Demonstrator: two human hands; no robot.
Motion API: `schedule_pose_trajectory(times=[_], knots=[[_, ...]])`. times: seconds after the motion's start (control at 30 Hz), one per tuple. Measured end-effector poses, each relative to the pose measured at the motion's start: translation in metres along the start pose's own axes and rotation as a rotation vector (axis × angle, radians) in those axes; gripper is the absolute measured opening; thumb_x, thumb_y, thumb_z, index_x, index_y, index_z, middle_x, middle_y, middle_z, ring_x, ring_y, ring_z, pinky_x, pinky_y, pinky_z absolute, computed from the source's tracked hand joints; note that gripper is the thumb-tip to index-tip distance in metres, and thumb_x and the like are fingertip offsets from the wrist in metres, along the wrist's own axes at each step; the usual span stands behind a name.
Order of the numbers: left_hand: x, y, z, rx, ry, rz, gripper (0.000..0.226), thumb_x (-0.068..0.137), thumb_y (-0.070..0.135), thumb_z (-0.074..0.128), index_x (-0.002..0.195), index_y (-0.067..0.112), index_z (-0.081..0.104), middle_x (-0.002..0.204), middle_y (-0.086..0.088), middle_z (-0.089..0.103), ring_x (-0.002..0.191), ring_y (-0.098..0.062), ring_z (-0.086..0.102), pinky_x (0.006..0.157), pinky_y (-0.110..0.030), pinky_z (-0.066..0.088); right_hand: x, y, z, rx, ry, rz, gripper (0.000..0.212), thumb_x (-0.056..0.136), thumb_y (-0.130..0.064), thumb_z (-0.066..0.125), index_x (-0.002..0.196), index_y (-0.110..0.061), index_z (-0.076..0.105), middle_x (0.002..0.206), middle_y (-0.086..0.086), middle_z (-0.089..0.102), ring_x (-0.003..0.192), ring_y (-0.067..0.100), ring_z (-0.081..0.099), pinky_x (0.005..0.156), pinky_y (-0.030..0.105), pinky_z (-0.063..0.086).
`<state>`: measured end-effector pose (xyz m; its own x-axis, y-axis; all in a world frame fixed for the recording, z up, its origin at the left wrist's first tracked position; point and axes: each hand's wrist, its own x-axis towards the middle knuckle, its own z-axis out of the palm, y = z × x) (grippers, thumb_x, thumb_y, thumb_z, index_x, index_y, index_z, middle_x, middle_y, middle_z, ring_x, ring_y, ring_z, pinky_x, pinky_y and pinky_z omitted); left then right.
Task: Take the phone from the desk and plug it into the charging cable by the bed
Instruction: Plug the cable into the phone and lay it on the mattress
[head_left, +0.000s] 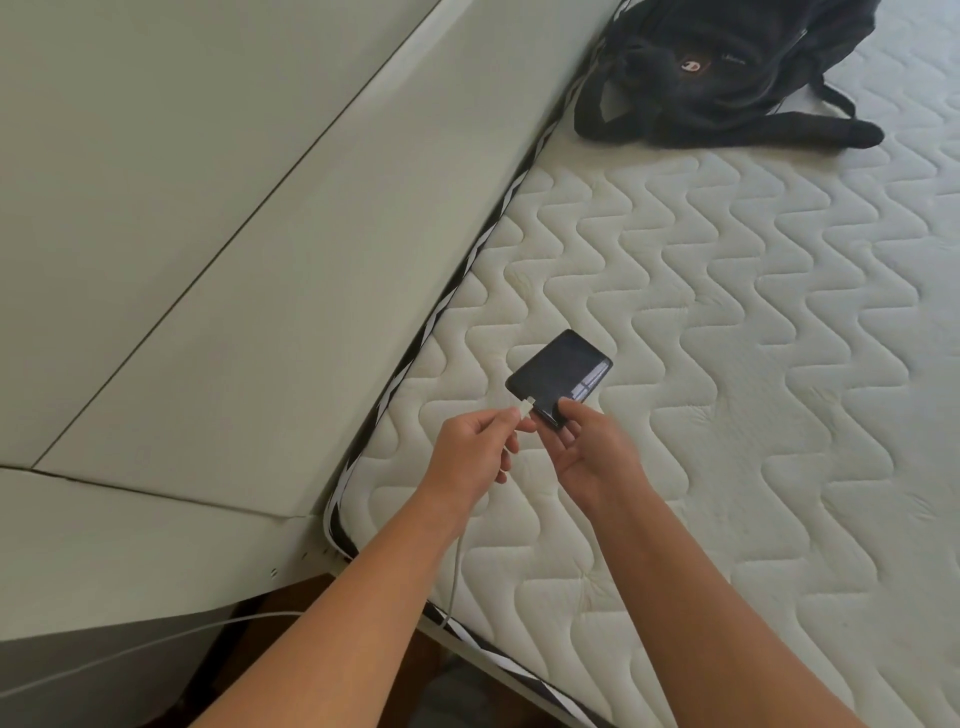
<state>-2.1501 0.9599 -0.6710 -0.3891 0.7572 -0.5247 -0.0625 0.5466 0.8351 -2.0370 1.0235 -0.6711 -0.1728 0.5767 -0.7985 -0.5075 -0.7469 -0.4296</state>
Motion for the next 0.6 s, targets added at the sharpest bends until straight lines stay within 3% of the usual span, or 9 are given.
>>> schedule_pose_trajectory(times=[0.13, 0.3, 0.47, 0.6], knots=[[0.004, -0.008, 0.004, 0.011, -0.018, -0.017, 0.021, 0.100, 0.027, 0.053, 0.099, 0.019, 0.073, 0.069, -0.001, 0.062, 0.057, -0.009, 0.055, 0.055, -0.018, 0.053, 0.004, 0.004, -0.005, 0.001, 0.017, -0.006, 0.020, 0.092, -0.004, 0.057, 0.112, 0.000, 0.056, 0.116, 0.022, 0.065, 0.094, 0.028, 0.071, 0.067, 0.030, 0.060], [0.016, -0.020, 0.002, -0.015, 0.024, -0.034, 0.022, 0.101, 0.023, 0.048, 0.101, 0.011, 0.067, 0.071, -0.003, 0.057, 0.052, -0.011, 0.053, 0.053, -0.024, 0.052, 0.011, 0.008, -0.013, -0.030, 0.085, 0.014, 0.009, 0.092, -0.005, 0.058, 0.101, -0.007, 0.056, 0.114, 0.019, 0.065, 0.096, 0.028, 0.070, 0.067, 0.030, 0.060], [0.037, -0.022, -0.004, -0.100, 0.073, -0.162, 0.016, 0.097, 0.027, 0.054, 0.088, 0.015, 0.059, 0.068, 0.003, 0.043, 0.051, -0.009, 0.036, 0.044, -0.022, 0.035, 0.021, 0.017, -0.023, -0.214, 0.096, -0.007, 0.020, 0.093, -0.002, 0.052, 0.112, -0.007, 0.057, 0.114, 0.016, 0.063, 0.097, 0.027, 0.066, 0.072, 0.032, 0.059], [0.059, -0.022, -0.009, -0.005, 0.075, -0.202, 0.016, 0.090, 0.032, 0.066, 0.099, 0.019, 0.069, 0.093, 0.001, 0.065, 0.064, -0.012, 0.046, 0.045, -0.022, 0.040, 0.024, 0.020, -0.026, -0.387, 0.059, -0.007, 0.033, 0.094, -0.001, 0.050, 0.126, -0.010, 0.053, 0.114, 0.013, 0.063, 0.096, 0.026, 0.068, 0.076, 0.034, 0.059]])
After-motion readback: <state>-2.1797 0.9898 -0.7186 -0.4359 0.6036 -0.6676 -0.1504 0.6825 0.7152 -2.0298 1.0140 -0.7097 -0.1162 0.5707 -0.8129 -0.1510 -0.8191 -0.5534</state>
